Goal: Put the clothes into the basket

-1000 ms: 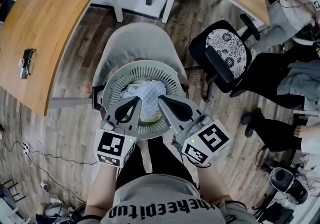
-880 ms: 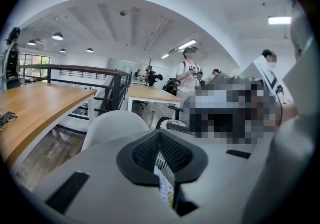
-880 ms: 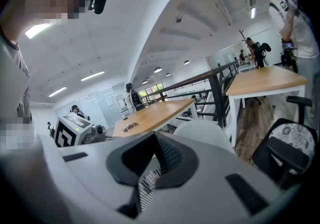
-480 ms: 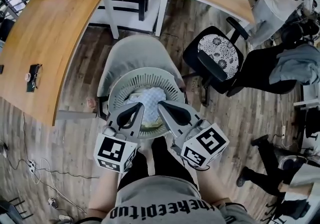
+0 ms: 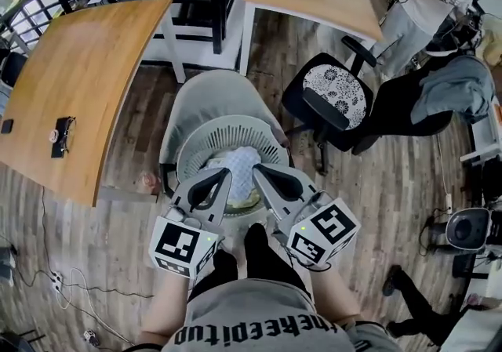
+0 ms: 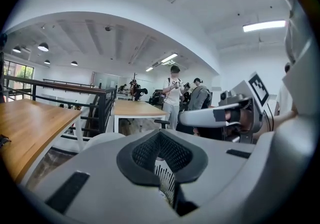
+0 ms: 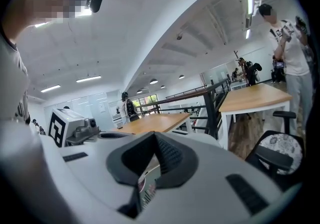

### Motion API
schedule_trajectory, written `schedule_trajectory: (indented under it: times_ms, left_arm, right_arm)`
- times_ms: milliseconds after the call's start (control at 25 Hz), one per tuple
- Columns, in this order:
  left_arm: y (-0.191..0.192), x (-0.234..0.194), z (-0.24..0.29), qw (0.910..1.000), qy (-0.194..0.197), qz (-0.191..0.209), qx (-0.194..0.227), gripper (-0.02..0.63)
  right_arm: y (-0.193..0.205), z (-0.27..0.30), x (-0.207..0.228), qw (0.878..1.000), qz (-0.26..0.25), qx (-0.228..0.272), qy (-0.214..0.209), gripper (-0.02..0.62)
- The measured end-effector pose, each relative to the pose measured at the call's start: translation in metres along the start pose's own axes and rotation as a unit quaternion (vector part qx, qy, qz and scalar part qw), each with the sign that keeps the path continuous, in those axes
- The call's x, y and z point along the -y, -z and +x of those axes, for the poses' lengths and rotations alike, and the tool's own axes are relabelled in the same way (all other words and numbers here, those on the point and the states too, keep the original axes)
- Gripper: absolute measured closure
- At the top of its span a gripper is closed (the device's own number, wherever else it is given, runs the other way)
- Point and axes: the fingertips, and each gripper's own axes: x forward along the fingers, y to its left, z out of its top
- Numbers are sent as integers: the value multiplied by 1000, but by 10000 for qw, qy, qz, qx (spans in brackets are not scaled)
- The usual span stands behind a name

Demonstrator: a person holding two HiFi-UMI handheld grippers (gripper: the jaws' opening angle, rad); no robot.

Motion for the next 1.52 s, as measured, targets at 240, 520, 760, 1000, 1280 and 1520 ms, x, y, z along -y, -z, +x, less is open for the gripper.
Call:
schedule_trajectory:
  times_ms: [240,520,760,1000,1280,1520]
  left_arm:
    - [-18,14,-18,9994,153,170,245,592]
    - [-28,23,-36,9981,262,334,438,592]
    - [-32,24,-49,9973,297,374,555,592]
    - [-34,21,-60,9969,294,341,648,592]
    - [-41,23,-74,9952,371,355,832,592]
    - [-43,22,-85,9946,386,363,890,592]
  right_arm:
    - [-7,-12,-15,9998,-74,180,88,586]
    - [-10,-21,-34,9993,-155,289,173,586]
    - [-11,-24,-46,9987,-276,346,242,586]
    - [-13,-25,-60,9980,-442,394,215,586]
    - [-16,-23,-76,9973,-573,433,149,586]
    - [-18,-21,-88,9968,-622,488,126,586]
